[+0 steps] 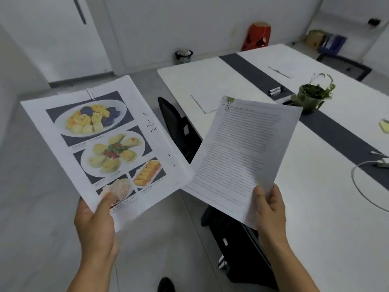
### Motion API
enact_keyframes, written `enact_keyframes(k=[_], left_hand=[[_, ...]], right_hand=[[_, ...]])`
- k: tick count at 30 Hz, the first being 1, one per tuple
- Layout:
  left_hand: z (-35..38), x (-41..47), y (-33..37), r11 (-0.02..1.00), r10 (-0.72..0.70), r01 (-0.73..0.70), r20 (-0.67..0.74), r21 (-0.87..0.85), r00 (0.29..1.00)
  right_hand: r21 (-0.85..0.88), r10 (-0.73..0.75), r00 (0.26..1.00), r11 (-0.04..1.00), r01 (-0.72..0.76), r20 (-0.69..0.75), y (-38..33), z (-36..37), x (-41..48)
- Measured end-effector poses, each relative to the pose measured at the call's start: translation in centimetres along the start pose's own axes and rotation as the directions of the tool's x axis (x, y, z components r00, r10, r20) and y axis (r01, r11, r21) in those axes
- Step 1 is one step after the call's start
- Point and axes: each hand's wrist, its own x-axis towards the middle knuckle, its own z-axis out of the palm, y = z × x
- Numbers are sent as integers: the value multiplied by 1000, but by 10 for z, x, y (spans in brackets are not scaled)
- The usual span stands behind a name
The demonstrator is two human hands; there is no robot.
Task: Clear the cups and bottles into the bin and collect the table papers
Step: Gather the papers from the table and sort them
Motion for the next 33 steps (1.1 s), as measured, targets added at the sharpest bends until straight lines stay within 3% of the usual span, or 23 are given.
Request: enact_keyframes(k=[8, 14, 21, 27, 33], left_hand=[[56, 180, 68, 998, 65, -63, 127, -19, 990], [124, 286, 53, 999, 28, -33, 146, 32, 989], [211, 419, 57, 988, -26, 14, 76, 152, 997], [267, 535, 97, 980, 21, -38, 86, 194, 996], [328, 651, 80, 975, -31, -2, 145, 224, 989]], right_hand=[[72, -89, 994, 993, 94, -66, -69, 147, 79], [88, -61, 982, 993, 78, -180, -59, 217, 154], [109, 42, 993, 994, -30, -110, -55, 340, 292], [96, 14, 999, 995, -9, -46, -116, 444, 404], [31, 32, 998, 999, -30, -57, -122, 522, 483]])
